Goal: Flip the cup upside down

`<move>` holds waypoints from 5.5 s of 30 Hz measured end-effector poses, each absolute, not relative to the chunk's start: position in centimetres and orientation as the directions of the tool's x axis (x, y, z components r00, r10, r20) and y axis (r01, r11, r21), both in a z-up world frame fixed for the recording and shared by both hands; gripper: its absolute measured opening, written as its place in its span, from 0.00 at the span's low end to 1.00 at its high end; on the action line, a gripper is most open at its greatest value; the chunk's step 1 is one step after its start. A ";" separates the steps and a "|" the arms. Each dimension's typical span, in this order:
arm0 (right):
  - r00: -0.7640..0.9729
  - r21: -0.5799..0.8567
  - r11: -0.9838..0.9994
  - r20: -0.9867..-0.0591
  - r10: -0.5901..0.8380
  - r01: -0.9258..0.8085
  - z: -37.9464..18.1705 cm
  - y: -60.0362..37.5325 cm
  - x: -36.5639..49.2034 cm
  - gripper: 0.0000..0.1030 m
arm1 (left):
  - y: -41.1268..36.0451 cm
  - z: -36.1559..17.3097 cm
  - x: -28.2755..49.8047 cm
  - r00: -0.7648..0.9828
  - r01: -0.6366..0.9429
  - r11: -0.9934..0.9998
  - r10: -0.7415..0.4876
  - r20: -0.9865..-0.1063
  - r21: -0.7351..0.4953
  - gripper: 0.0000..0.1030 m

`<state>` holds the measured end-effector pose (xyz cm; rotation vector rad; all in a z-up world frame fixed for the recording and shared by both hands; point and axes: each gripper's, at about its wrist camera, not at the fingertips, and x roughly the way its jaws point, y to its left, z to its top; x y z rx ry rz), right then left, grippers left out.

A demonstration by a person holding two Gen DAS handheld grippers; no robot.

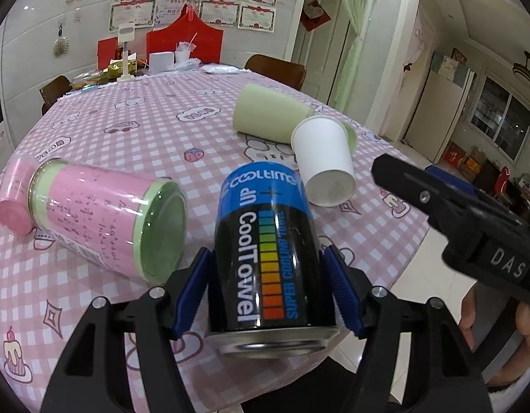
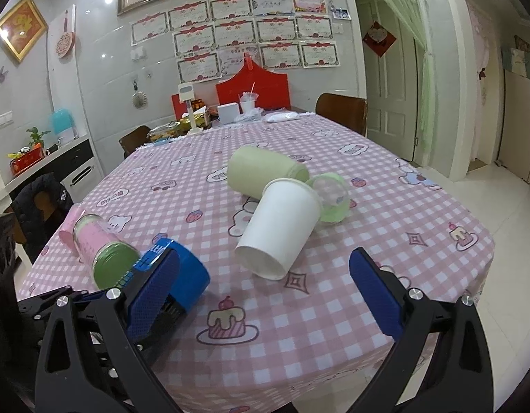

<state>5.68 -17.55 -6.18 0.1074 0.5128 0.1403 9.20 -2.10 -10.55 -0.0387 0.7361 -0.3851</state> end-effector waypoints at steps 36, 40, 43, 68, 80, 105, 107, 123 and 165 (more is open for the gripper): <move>0.674 0.440 0.890 -0.623 0.396 -0.116 -7.7 -15.2 8.5 0.92 | 3.5 -7.2 5.7 0.788 0.284 0.945 -0.325 -0.523 -0.159 0.74; 0.654 0.468 0.877 -0.630 0.420 -0.112 -7.9 -14.4 8.9 0.92 | 4.8 -7.3 5.8 0.803 0.237 0.960 -0.279 -0.527 -0.148 0.74; 0.628 0.493 0.863 -0.638 0.445 -0.110 -8.3 -13.9 9.6 0.92 | 5.7 -7.6 6.2 0.797 0.240 0.956 -0.294 -0.528 -0.170 0.74; 0.598 0.486 0.856 -0.637 0.486 -0.178 -8.1 -12.6 10.6 0.72 | 5.8 -9.0 6.8 0.783 0.261 0.944 -0.330 -0.527 -0.203 0.74; 0.713 0.343 0.910 -0.576 0.400 -0.234 -5.4 -12.8 9.8 0.67 | 4.7 -8.7 7.1 0.786 0.263 0.942 -0.335 -0.519 -0.208 0.74; 0.833 0.057 0.968 -0.499 0.239 -0.243 -4.9 -10.4 9.3 0.63 | 4.2 -8.9 8.1 0.800 0.211 0.958 -0.282 -0.530 -0.193 0.74; 0.833 0.061 0.968 -0.498 0.241 -0.243 -4.9 -10.4 9.1 0.63 | 4.1 -8.9 8.2 0.801 0.207 0.960 -0.277 -0.532 -0.188 0.74; 0.822 0.120 0.950 -0.478 0.310 -0.289 -4.3 -10.4 7.4 0.72 | 3.8 -8.5 7.7 0.809 0.177 0.973 -0.231 -0.540 -0.151 0.75; 0.977 0.025 0.986 -0.132 0.167 -0.165 -0.5 -17.0 -2.1 0.92 | 0.6 0.5 -1.5 0.980 0.080 0.996 -0.071 -0.184 0.040 0.87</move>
